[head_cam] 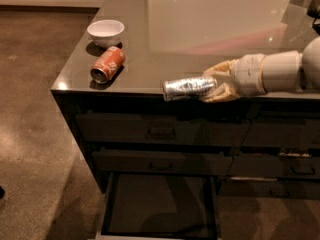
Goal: Pick redbull can from bottom drawer and place on counter
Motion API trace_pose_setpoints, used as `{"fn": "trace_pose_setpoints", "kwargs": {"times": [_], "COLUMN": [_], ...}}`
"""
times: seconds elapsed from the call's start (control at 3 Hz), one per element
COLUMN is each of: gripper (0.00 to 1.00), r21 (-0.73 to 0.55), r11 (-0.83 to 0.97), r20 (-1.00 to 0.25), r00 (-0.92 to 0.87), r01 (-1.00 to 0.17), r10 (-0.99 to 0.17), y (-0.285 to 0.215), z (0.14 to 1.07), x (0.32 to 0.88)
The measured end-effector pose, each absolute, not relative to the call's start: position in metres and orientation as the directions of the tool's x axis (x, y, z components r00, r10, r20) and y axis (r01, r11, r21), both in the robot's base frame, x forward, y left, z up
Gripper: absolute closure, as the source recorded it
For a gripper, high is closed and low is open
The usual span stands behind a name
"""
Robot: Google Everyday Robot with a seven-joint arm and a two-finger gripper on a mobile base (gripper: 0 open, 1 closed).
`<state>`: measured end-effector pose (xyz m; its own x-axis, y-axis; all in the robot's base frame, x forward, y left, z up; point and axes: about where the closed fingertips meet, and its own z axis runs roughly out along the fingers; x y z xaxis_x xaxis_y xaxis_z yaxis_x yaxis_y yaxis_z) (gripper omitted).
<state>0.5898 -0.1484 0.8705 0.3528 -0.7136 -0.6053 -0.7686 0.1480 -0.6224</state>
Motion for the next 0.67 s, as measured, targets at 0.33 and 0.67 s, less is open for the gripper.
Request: {"fn": "trace_pose_setpoints", "kwargs": {"times": [0.33,0.67], "gripper": [1.00,1.00], "r21": [-0.598,-0.564], "r11": [0.176,0.224], "r20": [-0.640,-0.679], "r00": [0.334,0.292], "r01": [-0.782,-0.795], "r10": [-0.692,-0.674], "y": [-0.167,-0.176], "z": [0.890,0.895], "x": [0.636,0.662]}}
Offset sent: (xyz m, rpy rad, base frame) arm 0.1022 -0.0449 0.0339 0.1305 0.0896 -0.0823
